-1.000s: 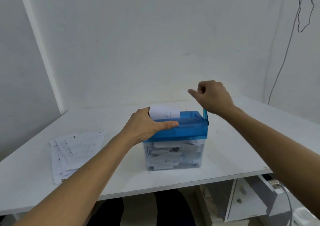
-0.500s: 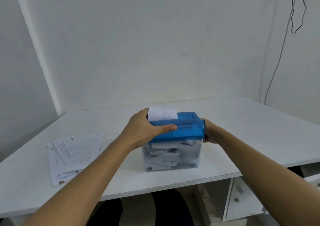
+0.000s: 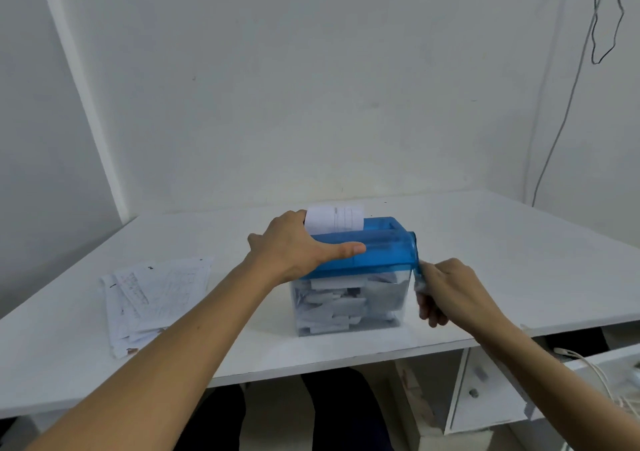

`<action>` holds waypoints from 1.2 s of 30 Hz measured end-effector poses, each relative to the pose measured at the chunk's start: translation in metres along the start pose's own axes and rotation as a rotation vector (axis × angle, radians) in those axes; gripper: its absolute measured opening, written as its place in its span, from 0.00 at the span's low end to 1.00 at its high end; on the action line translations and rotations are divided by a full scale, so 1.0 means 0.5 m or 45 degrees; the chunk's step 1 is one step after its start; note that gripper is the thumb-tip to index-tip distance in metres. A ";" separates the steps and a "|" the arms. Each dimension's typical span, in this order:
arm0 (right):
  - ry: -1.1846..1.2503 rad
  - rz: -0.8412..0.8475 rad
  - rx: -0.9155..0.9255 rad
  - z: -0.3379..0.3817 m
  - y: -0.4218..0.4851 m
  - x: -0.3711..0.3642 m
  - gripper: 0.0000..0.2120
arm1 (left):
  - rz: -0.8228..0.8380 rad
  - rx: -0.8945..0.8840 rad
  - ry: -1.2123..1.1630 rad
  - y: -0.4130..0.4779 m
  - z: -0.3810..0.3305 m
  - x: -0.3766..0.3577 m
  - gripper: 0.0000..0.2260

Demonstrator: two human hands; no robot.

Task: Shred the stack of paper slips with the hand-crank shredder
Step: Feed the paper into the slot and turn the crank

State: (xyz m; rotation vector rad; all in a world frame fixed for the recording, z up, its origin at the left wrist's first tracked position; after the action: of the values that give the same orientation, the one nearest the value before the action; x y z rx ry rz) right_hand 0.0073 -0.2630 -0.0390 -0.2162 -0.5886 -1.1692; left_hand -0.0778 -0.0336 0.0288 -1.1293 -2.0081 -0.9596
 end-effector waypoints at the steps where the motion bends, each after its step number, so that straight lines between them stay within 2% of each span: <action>1: 0.012 0.006 0.045 0.016 -0.011 0.014 0.26 | 0.000 0.018 0.033 0.003 0.001 0.000 0.50; 6: 0.055 0.093 0.229 0.103 -0.023 0.072 0.27 | 0.085 0.020 -0.042 -0.004 -0.004 0.001 0.46; 8: -0.006 0.067 0.227 0.119 -0.006 0.081 0.27 | 0.108 -0.008 -0.121 -0.003 -0.008 0.002 0.50; 10: -0.073 0.021 0.198 0.128 0.008 0.085 0.24 | 0.111 -0.045 -0.179 -0.004 -0.014 0.002 0.49; 14: -0.292 -0.180 0.265 0.162 0.011 0.105 0.22 | 0.129 -0.109 -0.243 -0.008 -0.025 0.004 0.39; 16: -0.276 -0.351 0.325 0.184 0.012 0.126 0.25 | 0.137 -0.116 -0.258 -0.012 -0.026 0.000 0.33; 20: -0.196 -0.524 0.355 0.211 0.074 0.152 0.27 | 0.132 -0.139 -0.276 -0.013 -0.027 -0.004 0.38; 23: -0.207 -0.447 0.329 0.217 0.147 0.140 0.24 | 0.154 -0.171 -0.302 -0.012 -0.028 -0.006 0.43; 25: -0.214 -0.401 0.306 0.207 0.183 0.123 0.22 | 0.153 -0.176 -0.321 -0.011 -0.027 -0.006 0.41; 29: -0.280 -0.317 0.077 0.115 0.215 0.061 0.28 | 0.133 -0.166 -0.322 -0.015 -0.026 -0.008 0.36; 32: -0.180 -0.369 -0.020 0.064 0.210 0.044 0.29 | 0.113 -0.176 -0.278 -0.013 -0.028 -0.010 0.35; 34: -0.154 -0.325 -0.009 0.051 0.197 0.035 0.27 | 0.076 -0.164 -0.212 -0.012 -0.025 -0.007 0.36; 36: -0.214 -0.175 -0.041 0.022 0.180 0.011 0.20 | 0.059 -0.138 -0.122 -0.010 -0.025 -0.006 0.38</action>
State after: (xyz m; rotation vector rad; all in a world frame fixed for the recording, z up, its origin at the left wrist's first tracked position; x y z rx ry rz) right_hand 0.0871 -0.2272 -0.0141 -0.3069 -0.7418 -1.3022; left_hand -0.0788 -0.0468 0.0316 -1.2977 -2.0164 -1.0188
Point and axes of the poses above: each hand's wrist, its own y-axis towards the middle knuckle, its own x-axis out of the back of the hand, z = x × y, the point moved 9 cm from there along y, towards the middle knuckle, and after that the axes turned 1 degree about -x, right-handed, at the moved point
